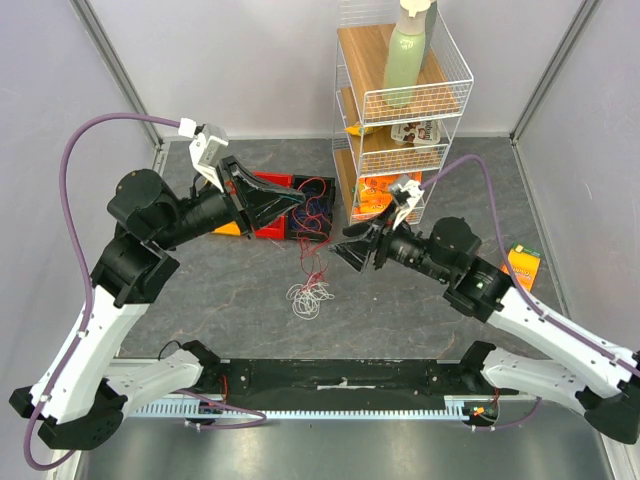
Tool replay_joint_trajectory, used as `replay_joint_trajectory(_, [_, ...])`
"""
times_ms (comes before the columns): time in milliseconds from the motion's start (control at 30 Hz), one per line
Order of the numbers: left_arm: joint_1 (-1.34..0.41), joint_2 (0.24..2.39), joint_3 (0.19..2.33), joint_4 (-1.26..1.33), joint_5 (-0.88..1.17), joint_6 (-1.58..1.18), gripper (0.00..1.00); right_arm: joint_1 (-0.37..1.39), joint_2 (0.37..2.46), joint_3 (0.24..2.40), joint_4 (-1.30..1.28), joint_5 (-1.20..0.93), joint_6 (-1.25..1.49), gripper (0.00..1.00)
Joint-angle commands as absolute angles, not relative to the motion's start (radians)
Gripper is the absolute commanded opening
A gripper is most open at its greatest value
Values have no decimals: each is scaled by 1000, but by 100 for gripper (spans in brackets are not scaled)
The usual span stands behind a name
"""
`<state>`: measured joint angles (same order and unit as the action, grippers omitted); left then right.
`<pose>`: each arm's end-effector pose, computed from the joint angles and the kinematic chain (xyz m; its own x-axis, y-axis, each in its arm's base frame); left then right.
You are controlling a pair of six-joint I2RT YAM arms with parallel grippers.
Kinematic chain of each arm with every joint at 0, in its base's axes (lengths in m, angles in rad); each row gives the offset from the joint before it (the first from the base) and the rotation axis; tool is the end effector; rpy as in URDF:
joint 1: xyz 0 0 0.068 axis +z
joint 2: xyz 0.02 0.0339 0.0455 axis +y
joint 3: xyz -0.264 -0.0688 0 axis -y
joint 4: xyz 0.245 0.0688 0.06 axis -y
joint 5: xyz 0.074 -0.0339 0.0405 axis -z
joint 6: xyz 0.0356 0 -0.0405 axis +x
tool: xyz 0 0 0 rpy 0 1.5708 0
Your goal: Untangle the cables
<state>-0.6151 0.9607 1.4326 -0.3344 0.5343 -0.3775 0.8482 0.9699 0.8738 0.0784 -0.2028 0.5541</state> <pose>0.1229 -0.1091 0.5090 -0.2308 -0.2253 -0.9465 0.8859 0.3537 -0.3002 0.1462 0.1767 0.3655 -0.4666 0.2501 -0.8484 -0.7319 0.4294 0.5291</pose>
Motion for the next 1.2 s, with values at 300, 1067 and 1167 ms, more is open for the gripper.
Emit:
replay_joint_trajectory(300, [-618,992,1454,-322,480,-436,2,1026,1006,871,258,-170,742,58])
replay_joint_trajectory(1067, [-618,957,1459,-360,558,-397,2,807,1058,1123,-190,-233,612,63])
replay_joint_trajectory(1167, [-618,959,1460,-360,566,-399,2,807,1071,1097,-112,-282,595,63])
